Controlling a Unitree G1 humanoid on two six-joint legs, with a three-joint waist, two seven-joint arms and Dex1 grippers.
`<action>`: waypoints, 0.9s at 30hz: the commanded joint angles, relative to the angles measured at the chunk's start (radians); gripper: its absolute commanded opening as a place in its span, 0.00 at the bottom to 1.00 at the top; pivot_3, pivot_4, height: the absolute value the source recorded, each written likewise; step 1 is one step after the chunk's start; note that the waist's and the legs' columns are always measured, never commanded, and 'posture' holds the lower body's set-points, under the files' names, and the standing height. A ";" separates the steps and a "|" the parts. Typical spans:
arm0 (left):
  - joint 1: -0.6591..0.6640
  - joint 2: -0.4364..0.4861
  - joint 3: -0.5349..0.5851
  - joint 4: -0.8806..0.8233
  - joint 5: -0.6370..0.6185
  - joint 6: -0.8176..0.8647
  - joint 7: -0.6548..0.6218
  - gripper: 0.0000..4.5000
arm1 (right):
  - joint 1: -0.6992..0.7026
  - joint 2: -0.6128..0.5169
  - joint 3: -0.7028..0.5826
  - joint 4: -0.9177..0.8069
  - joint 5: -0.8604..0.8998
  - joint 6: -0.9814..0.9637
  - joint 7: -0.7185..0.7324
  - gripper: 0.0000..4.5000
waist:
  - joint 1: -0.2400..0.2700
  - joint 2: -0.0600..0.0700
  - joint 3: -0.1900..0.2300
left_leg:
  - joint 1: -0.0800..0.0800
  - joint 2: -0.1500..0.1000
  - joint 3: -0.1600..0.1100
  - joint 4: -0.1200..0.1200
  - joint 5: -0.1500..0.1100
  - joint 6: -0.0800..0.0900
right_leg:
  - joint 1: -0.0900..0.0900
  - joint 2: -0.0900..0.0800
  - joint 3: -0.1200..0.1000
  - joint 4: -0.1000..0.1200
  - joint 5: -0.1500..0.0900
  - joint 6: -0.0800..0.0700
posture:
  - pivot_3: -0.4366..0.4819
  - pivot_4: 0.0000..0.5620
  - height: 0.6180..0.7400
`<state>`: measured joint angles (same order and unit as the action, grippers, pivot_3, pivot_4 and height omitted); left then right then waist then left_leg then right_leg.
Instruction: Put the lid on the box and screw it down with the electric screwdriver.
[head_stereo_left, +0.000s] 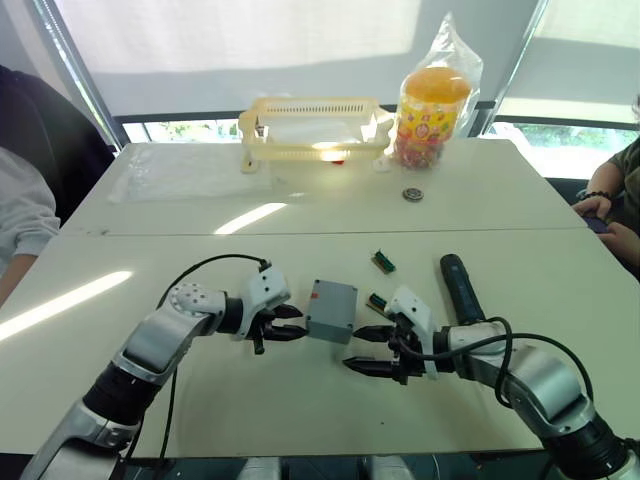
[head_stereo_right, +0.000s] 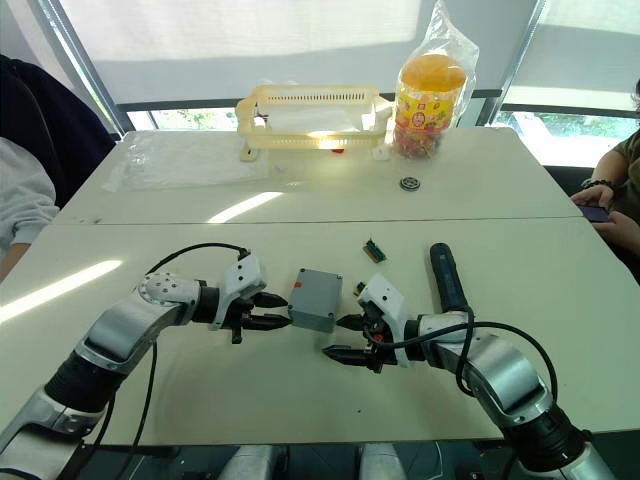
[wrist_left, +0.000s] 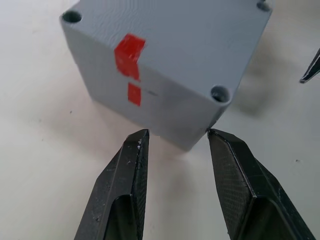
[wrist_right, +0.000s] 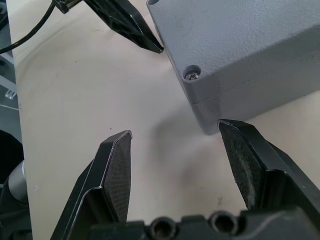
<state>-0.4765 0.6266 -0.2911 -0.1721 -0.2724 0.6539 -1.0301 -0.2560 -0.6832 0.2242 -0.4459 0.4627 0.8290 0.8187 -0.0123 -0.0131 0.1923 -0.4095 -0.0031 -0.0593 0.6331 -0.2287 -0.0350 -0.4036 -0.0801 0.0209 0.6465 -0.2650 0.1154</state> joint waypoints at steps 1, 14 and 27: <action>-0.002 0.004 0.021 -0.043 -0.021 0.015 0.000 0.42 | -0.014 -0.021 -0.032 -0.019 0.007 -0.015 0.019 0.66 | 0.000 0.000 0.000 | 0.000 0.000 0.000 0.000 0.000 0.000 | 0.000 0.000 0.000 0.000 0.000 0.000 | 0.48 0.27 1.00; 0.028 0.002 0.028 -0.100 -0.061 0.053 0.003 0.42 | -0.022 -0.140 -0.134 -0.033 0.086 0.050 0.101 0.66 | 0.001 0.000 0.000 | 0.000 0.000 0.000 0.000 0.000 0.000 | 0.000 0.000 0.000 0.000 0.000 0.000 | 0.48 0.27 1.00; 0.045 0.235 0.281 -0.344 -0.278 0.186 -0.063 0.42 | -0.305 -0.559 -0.274 0.260 0.154 0.335 0.199 0.99 | 0.003 0.001 0.001 | -0.001 0.000 0.000 -0.002 0.000 0.000 | -0.001 -0.001 -0.001 -0.001 -0.002 -0.002 | 0.48 0.27 1.00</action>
<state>-0.4039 0.8524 -0.0500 -0.4378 -0.4783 0.8119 -1.0747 -0.5172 -1.2123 -0.0836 -0.2263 0.6381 1.1214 1.0049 -0.0097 -0.0125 0.1929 -0.4101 -0.0029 -0.0581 0.6317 -0.2287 -0.0349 -0.4040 -0.0817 0.0205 0.6441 -0.2669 0.1128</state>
